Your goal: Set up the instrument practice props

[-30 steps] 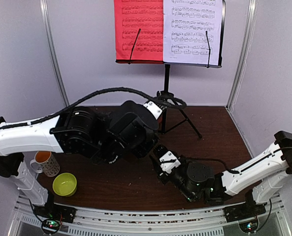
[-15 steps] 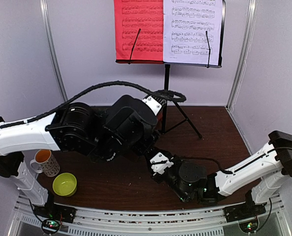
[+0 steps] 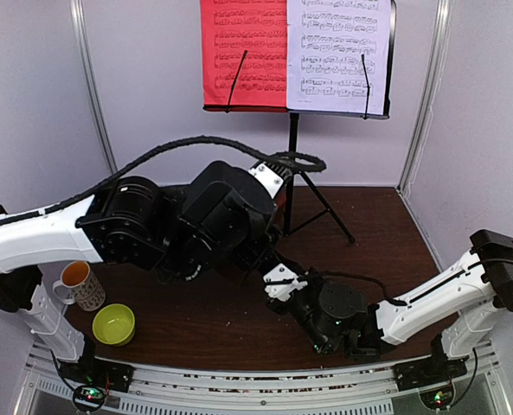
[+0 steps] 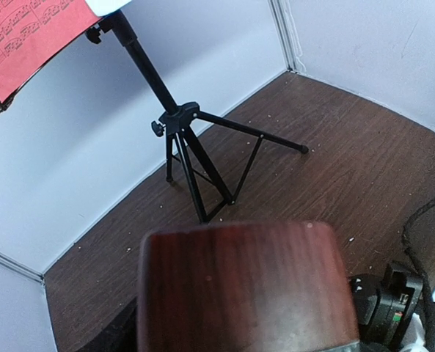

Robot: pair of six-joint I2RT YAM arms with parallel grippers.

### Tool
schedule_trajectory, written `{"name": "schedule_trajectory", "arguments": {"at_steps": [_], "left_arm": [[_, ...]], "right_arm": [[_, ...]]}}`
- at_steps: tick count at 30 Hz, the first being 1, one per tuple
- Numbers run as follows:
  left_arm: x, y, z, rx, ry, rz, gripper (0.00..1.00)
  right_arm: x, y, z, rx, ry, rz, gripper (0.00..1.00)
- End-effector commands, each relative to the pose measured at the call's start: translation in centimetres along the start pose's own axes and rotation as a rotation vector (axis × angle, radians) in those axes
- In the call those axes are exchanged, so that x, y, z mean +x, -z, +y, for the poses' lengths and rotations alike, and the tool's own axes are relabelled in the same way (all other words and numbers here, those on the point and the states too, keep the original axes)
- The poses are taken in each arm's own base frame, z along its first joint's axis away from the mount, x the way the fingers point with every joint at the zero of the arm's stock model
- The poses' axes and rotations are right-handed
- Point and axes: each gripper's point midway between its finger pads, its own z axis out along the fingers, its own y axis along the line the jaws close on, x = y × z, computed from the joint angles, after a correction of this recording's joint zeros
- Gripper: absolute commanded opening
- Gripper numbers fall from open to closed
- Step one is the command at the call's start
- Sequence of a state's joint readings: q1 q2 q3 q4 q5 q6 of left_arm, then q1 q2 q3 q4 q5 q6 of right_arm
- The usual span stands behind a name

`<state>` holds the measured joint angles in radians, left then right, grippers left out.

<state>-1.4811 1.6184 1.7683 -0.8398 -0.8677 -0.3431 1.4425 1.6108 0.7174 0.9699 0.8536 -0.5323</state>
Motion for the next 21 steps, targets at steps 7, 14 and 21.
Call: {"name": "schedule_trajectory", "arguments": {"at_steps": [7, 14, 21], "left_arm": [[-3.16, 1.4, 1.29, -0.019, 0.09, -0.086, 0.17], [-3.31, 1.39, 1.18, -0.014, 0.095, -0.089, 0.17], [-3.58, 1.48, 1.04, -0.001, 0.103, -0.098, 0.17]], "right_arm": [[-1.76, 0.53, -0.86, 0.003, -0.069, -0.066, 0.07], [-1.76, 0.96, -0.81, -0.033, -0.093, -0.089, 0.0], [-1.69, 1.27, -0.72, -0.116, -0.186, -0.106, 0.0]]}}
